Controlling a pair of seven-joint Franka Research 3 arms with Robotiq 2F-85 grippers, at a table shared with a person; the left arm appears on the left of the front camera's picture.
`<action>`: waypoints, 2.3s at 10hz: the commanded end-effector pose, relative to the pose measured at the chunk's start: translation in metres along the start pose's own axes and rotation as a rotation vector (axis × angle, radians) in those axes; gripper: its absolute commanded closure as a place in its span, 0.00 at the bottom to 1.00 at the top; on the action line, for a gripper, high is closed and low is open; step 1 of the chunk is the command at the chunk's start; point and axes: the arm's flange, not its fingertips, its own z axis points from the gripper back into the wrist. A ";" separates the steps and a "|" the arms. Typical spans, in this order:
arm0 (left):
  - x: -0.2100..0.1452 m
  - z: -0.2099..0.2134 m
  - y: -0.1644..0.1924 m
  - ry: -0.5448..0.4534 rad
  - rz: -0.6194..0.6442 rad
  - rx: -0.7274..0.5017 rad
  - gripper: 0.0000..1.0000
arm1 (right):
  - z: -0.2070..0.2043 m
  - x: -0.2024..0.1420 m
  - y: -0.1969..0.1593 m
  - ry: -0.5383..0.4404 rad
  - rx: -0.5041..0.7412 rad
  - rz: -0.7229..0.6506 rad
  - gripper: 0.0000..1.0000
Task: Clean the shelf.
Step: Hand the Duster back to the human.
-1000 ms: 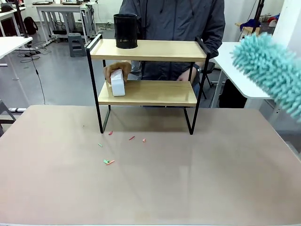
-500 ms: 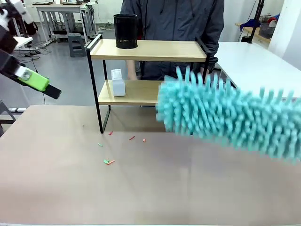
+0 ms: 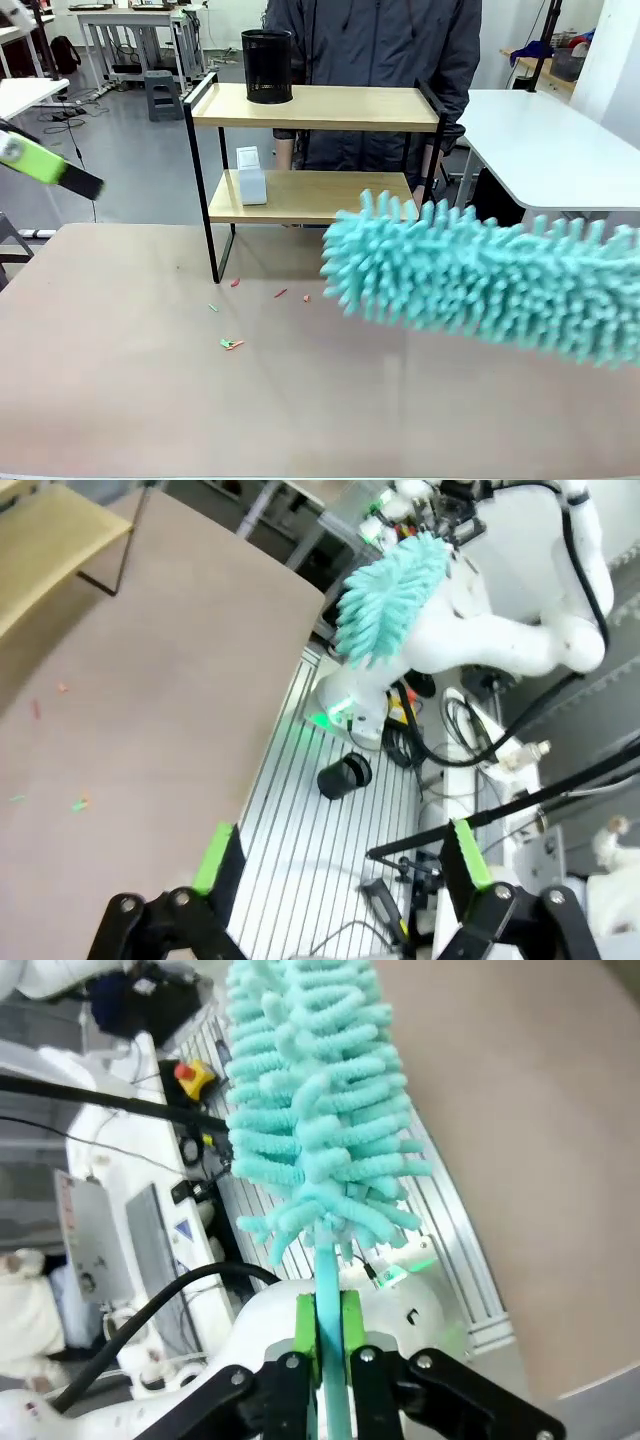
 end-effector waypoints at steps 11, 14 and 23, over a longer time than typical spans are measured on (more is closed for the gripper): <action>0.075 -0.156 0.074 0.219 -0.207 -0.385 0.00 | -0.034 0.171 -0.058 0.095 0.192 0.025 0.88; 0.067 -0.176 0.070 0.293 -0.204 -0.403 0.00 | -0.034 0.164 -0.059 0.051 0.222 0.051 0.88; 0.067 -0.177 0.074 0.274 -0.221 -0.346 1.00 | -0.036 0.158 -0.060 0.058 0.222 0.028 0.88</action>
